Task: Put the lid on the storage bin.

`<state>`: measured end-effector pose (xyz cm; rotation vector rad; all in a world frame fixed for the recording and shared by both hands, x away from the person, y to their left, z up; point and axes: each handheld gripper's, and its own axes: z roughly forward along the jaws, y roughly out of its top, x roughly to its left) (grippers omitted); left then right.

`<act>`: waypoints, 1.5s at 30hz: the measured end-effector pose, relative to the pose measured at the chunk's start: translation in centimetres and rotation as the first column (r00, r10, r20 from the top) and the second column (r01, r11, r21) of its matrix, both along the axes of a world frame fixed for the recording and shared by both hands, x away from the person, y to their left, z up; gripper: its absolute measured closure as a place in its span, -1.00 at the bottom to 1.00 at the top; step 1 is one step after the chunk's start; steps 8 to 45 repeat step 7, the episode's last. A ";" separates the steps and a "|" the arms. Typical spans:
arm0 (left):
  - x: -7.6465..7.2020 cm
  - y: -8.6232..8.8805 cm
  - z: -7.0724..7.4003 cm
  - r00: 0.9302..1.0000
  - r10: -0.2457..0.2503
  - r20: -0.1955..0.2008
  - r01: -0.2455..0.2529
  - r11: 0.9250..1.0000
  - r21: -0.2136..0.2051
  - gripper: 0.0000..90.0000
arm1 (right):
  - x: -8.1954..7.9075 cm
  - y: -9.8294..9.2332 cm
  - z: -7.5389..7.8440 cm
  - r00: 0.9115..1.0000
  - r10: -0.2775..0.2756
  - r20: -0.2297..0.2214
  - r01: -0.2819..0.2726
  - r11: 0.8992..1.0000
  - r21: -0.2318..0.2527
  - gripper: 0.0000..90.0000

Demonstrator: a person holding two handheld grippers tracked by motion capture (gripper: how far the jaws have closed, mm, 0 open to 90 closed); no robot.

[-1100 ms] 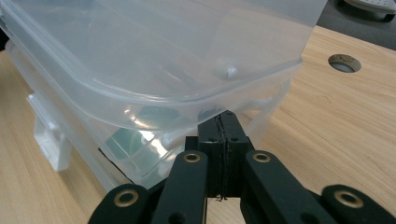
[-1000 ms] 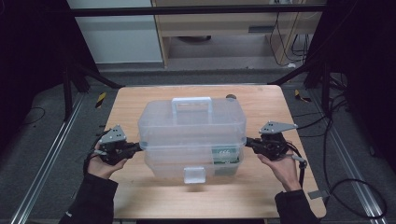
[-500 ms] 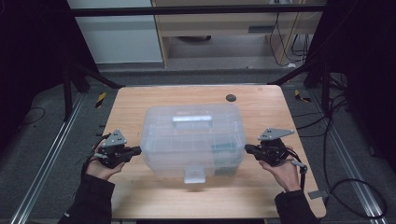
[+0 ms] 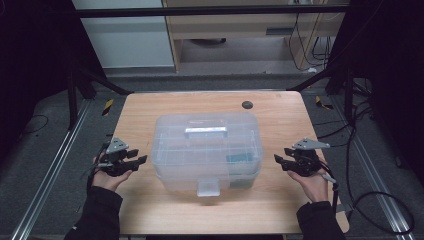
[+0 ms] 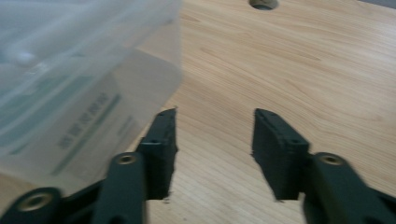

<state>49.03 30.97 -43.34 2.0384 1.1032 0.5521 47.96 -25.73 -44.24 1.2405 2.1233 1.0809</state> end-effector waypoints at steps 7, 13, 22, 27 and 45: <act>0.5 1.3 -0.9 0.997 0.068 -0.021 -0.068 0.998 0.009 -0.21 | 0.3 -1.4 -1.1 0.997 -0.079 0.023 0.079 0.997 -0.007 -0.49; 0.5 1.3 -0.9 0.997 0.068 -0.021 -0.068 0.998 0.009 -0.21 | 0.3 -1.4 -1.1 0.997 -0.079 0.023 0.079 0.997 -0.007 -0.49; 0.5 1.3 -0.9 0.997 0.068 -0.021 -0.068 0.998 0.009 -0.21 | 0.3 -1.4 -1.1 0.997 -0.079 0.023 0.079 0.997 -0.007 -0.49; 0.5 1.3 -0.9 0.997 0.068 -0.021 -0.068 0.998 0.009 -0.21 | 0.3 -1.4 -1.1 0.997 -0.079 0.023 0.079 0.997 -0.007 -0.49; 0.5 1.3 -0.9 0.997 0.068 -0.021 -0.068 0.998 0.009 -0.21 | 0.3 -1.4 -1.1 0.997 -0.079 0.023 0.079 0.997 -0.007 -0.49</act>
